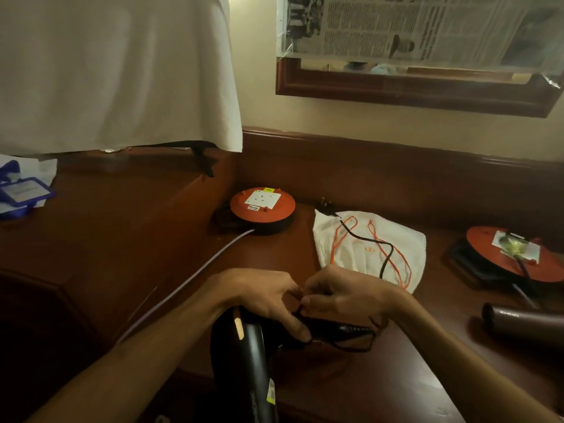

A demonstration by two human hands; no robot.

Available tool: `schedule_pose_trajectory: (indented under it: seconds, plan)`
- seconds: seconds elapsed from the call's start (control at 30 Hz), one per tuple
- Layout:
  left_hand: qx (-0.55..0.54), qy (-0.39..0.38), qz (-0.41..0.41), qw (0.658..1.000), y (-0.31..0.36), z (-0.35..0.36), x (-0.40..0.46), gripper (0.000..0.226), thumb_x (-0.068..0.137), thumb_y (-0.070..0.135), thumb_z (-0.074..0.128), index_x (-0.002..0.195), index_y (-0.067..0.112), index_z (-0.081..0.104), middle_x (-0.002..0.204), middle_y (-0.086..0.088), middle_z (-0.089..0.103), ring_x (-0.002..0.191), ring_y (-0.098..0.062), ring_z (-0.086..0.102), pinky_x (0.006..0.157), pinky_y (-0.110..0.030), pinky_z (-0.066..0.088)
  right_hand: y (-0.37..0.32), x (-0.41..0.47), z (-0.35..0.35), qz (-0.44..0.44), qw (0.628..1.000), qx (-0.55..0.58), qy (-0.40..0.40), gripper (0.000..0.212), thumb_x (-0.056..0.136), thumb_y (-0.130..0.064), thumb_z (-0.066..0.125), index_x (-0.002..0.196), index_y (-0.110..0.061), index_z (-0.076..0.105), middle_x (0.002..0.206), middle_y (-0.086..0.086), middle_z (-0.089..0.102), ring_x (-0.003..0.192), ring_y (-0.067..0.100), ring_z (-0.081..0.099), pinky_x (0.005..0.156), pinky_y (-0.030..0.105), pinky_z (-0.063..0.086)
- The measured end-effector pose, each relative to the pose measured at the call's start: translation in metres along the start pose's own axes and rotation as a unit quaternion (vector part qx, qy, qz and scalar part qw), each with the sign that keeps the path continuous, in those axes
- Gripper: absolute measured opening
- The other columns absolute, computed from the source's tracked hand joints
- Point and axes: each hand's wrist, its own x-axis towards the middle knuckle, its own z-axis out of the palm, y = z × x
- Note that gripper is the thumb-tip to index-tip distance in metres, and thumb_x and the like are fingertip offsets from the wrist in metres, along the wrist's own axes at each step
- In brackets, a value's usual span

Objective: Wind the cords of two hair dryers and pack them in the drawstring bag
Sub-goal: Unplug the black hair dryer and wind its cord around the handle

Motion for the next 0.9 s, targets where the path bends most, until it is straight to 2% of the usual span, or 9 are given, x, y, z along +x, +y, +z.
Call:
schedule_pose_trajectory:
  seconds: [0.07,0.2,0.4,0.5,0.6,0.67,0.73,0.8,0.9]
  plan:
    - [-0.01,0.008,0.005,1.0,-0.003,-0.002,0.002,0.044,0.08,0.056,0.079,0.101,0.017,0.077,0.096,-0.007,0.076,0.082,-0.022,0.07,0.078,-0.044,0.053,-0.01,-0.003,-0.002,-0.008,1.0,-0.024,-0.017,0.02,0.1,-0.019,0.055,0.089,-0.011,0.07,0.074,0.002,0.065,0.062,0.012,0.055,0.059,0.033,0.044]
    - [-0.032,0.036,0.001,0.999,-0.017,-0.017,-0.002,0.037,0.083,0.056,0.077,0.105,0.027,0.08,0.096,0.008,0.079,0.089,-0.01,0.072,0.091,-0.04,0.053,-0.023,-0.024,-0.007,-0.009,1.0,0.006,0.018,0.02,0.103,-0.015,0.051,0.096,-0.014,0.07,0.068,-0.004,0.063,0.056,0.005,0.056,0.054,0.018,0.043]
    - [-0.129,0.096,0.004,0.987,-0.035,-0.042,-0.019,0.063,0.071,0.07,0.074,0.117,0.027,0.077,0.103,0.013,0.079,0.098,-0.002,0.073,0.101,-0.036,0.052,-0.021,-0.049,0.015,-0.032,0.993,0.056,0.103,0.042,0.107,-0.018,0.046,0.141,-0.04,0.055,0.084,-0.004,0.075,0.072,0.019,0.071,0.07,0.043,0.058]
    - [-0.17,0.109,0.03,0.979,-0.038,-0.039,-0.019,0.07,0.064,0.073,0.079,0.115,0.024,0.078,0.108,0.004,0.079,0.103,-0.012,0.074,0.098,-0.035,0.054,-0.015,-0.045,0.034,-0.029,0.981,0.12,0.146,0.028,0.104,-0.015,0.053,0.112,-0.034,0.072,0.082,0.005,0.075,0.067,0.028,0.072,0.066,0.042,0.059]
    - [-0.185,0.092,0.054,0.977,-0.024,-0.036,-0.016,0.043,0.08,0.042,0.081,0.112,0.014,0.077,0.095,0.005,0.08,0.088,-0.01,0.076,0.08,-0.023,0.055,-0.003,-0.035,0.054,0.0,0.971,0.173,0.166,0.019,0.098,-0.022,0.065,0.085,-0.013,0.075,0.079,0.013,0.074,0.062,0.022,0.069,0.06,0.032,0.055]
    - [-0.188,0.072,0.066,0.977,-0.015,-0.037,-0.019,0.034,0.085,0.03,0.076,0.112,0.009,0.076,0.088,0.008,0.08,0.082,-0.005,0.075,0.073,-0.016,0.053,0.001,-0.033,0.055,0.019,0.969,0.183,0.167,0.031,0.09,-0.039,0.072,0.082,-0.009,0.075,0.076,0.004,0.075,0.064,0.008,0.066,0.061,0.024,0.05]
    - [-0.179,0.049,0.073,0.98,-0.009,-0.038,-0.021,0.032,0.088,0.027,0.076,0.113,0.008,0.075,0.09,0.008,0.079,0.082,-0.005,0.075,0.072,-0.015,0.053,0.01,-0.032,0.05,0.046,0.965,0.212,0.146,0.014,0.083,-0.039,0.078,0.088,-0.027,0.072,0.076,-0.016,0.074,0.071,-0.001,0.068,0.065,0.017,0.049]
    - [-0.14,0.02,0.066,0.988,-0.001,-0.037,-0.021,0.032,0.09,0.028,0.076,0.114,0.008,0.075,0.088,0.011,0.079,0.08,-0.003,0.074,0.074,-0.018,0.053,0.023,-0.024,0.039,0.048,0.974,0.185,0.124,0.017,0.081,-0.036,0.081,0.092,-0.025,0.074,0.079,-0.009,0.074,0.08,0.019,0.071,0.064,0.029,0.054]
    - [-0.091,-0.002,0.046,0.995,0.011,-0.031,-0.018,0.034,0.088,0.035,0.076,0.113,0.011,0.075,0.077,0.024,0.074,0.072,0.007,0.071,0.073,-0.019,0.049,0.05,-0.002,0.035,0.028,0.991,0.109,0.078,0.06,0.078,-0.056,0.077,0.084,0.004,0.074,0.072,0.022,0.07,0.066,0.051,0.061,0.054,0.046,0.044]
